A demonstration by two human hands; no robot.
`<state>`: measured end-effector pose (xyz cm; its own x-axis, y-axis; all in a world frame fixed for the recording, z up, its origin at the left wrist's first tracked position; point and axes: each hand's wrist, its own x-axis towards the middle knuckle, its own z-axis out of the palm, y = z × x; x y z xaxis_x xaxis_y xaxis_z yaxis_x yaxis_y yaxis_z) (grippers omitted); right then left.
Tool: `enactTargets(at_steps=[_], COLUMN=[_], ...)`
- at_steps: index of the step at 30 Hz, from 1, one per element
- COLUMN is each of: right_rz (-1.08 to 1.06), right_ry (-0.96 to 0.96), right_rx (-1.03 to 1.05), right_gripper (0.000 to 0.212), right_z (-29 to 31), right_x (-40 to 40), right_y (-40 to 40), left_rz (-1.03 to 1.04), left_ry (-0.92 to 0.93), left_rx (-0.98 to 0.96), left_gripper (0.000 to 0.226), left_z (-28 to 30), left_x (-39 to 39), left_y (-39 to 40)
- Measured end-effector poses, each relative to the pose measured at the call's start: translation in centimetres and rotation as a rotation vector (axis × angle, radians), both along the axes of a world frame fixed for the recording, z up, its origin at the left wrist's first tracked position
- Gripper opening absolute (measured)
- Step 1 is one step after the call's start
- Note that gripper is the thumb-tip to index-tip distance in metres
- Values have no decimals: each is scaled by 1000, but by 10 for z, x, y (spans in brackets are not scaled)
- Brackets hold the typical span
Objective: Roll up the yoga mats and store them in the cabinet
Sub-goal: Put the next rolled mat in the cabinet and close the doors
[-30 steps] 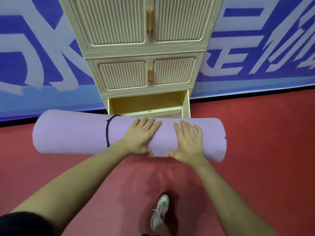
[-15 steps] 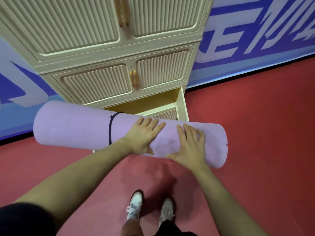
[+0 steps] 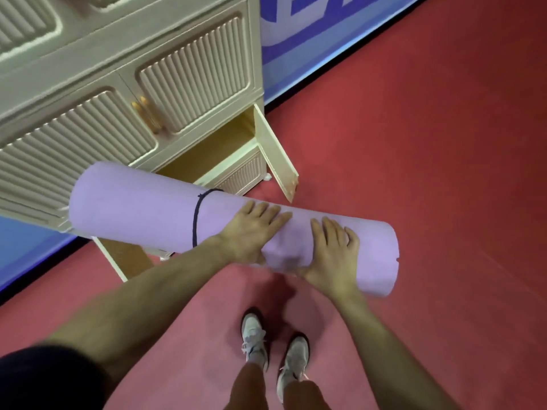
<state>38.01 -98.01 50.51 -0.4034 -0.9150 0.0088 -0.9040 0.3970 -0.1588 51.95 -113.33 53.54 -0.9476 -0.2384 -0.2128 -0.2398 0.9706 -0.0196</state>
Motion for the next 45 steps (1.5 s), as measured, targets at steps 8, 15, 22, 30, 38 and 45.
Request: enactTargets(at_steps=[8,15,22,30,38,45], right_rz=[-74,-140,-210,-225,-194,-114], right_ry=[-36,-15,105,97,5,-15], right_rx=[25,37,-64,5,20,-73], right_gripper=[106,114,100,106,107,103], right_z=[-48,-101,-158,-186,-207,-214], right_x=[-12,14,40,60,90,105], right_y=[28,7,9,-4,-70,-141], left_rz=[-97,-134,-236,-261,-176,-53], left_ry=[20,37,47,112,159,172], left_rx=[62,114,110,167,159,90], left_gripper=[112,111,101,103,111,109], left_z=[-56,-109,-165,-207,-223,-232], left_x=[-26,-9,2,20,57,89], left_y=[11,-11,-23,-39,-97,-152])
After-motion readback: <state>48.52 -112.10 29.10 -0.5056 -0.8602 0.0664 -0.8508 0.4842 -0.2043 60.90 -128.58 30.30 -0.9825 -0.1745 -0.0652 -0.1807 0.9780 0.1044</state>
